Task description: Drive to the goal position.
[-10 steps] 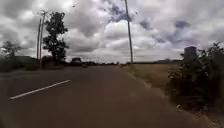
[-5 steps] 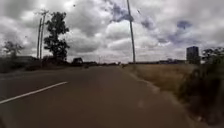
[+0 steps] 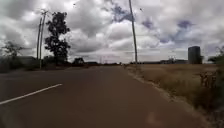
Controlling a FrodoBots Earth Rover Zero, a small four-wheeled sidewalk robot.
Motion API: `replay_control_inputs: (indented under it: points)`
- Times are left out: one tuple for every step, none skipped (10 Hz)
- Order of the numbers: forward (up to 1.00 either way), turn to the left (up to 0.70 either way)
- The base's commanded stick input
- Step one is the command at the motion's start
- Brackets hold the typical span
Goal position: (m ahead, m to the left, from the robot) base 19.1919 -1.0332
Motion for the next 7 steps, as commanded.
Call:
replay_control_inputs:
  points:
    - [0.85,0.00]
    - [0.85,0.00]
    - [0.85,0.00]
    - [0.85,0.00]
    - [0.85,0.00]
    - [0.85,0.00]
    - [0.85,0.00]
